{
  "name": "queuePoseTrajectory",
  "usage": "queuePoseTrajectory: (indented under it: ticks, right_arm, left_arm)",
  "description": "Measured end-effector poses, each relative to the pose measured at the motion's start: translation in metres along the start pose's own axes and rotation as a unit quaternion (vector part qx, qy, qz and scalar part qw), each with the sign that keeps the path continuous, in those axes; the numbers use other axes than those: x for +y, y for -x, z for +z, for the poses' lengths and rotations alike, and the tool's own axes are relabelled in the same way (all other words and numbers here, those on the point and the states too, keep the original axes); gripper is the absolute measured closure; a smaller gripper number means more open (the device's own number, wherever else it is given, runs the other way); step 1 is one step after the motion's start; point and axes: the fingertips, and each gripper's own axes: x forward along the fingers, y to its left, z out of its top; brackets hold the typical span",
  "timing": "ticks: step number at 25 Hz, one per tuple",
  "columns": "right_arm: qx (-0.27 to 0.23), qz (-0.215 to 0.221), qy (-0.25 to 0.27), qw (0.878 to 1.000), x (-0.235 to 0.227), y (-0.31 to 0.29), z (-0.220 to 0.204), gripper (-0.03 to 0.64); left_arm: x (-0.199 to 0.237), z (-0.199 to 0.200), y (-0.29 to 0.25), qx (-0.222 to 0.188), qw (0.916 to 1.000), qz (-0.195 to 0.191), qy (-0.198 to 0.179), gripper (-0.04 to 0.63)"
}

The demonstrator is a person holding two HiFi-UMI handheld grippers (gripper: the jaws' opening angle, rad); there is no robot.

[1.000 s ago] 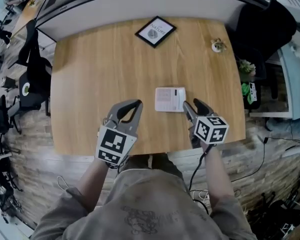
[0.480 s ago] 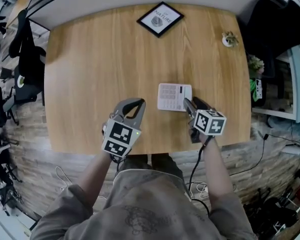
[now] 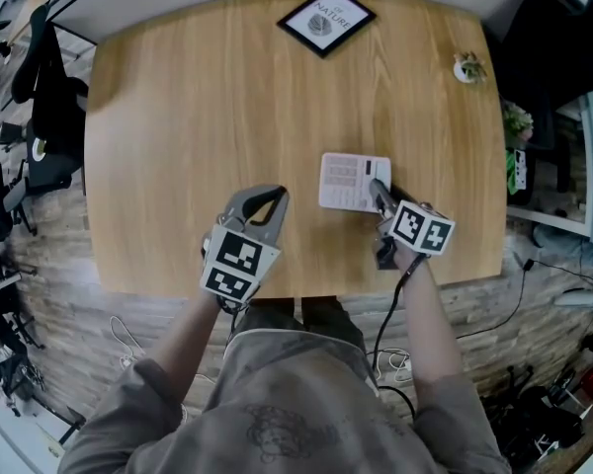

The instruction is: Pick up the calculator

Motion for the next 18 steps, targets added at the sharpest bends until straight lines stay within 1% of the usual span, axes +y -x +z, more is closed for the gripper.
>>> queuePoseTrajectory:
  ticks: [4,8,10,12,14,15,18]
  right_arm:
    - [0.004,0.01,-0.001,1.0,0.006,0.002,0.002,0.516]
    - [-0.009,0.028,0.0,1.0,0.022,0.013,0.009,0.549]
    - [-0.014,0.02,0.019,1.0,0.03,0.02,0.013,0.555]
    - [-0.019,-0.004,0.061,0.998,0.039,0.03,0.02,0.558]
    - [-0.031,-0.024,0.107,0.993,0.05,0.044,0.031,0.558]
    - [-0.041,-0.025,0.118,0.992,0.057,0.052,0.038,0.558]
    - [-0.075,-0.006,0.122,0.99,0.079,0.077,0.058,0.558]
  left_arm:
    - [0.001,0.0,0.005,-0.004,1.0,0.001,-0.001,0.594]
    - [0.0,0.004,0.01,-0.009,0.9999,0.0,-0.012,0.594]
    - [0.002,0.008,0.016,-0.016,0.9998,0.005,-0.012,0.594]
    - [0.004,0.015,0.024,-0.025,0.9996,0.011,-0.006,0.594]
    - [0.008,0.026,0.034,-0.039,0.9991,0.018,-0.002,0.594]
    - [0.011,0.032,0.038,-0.047,0.9986,0.024,-0.003,0.594]
    - [0.017,0.052,0.051,-0.068,0.9968,0.038,-0.016,0.594]
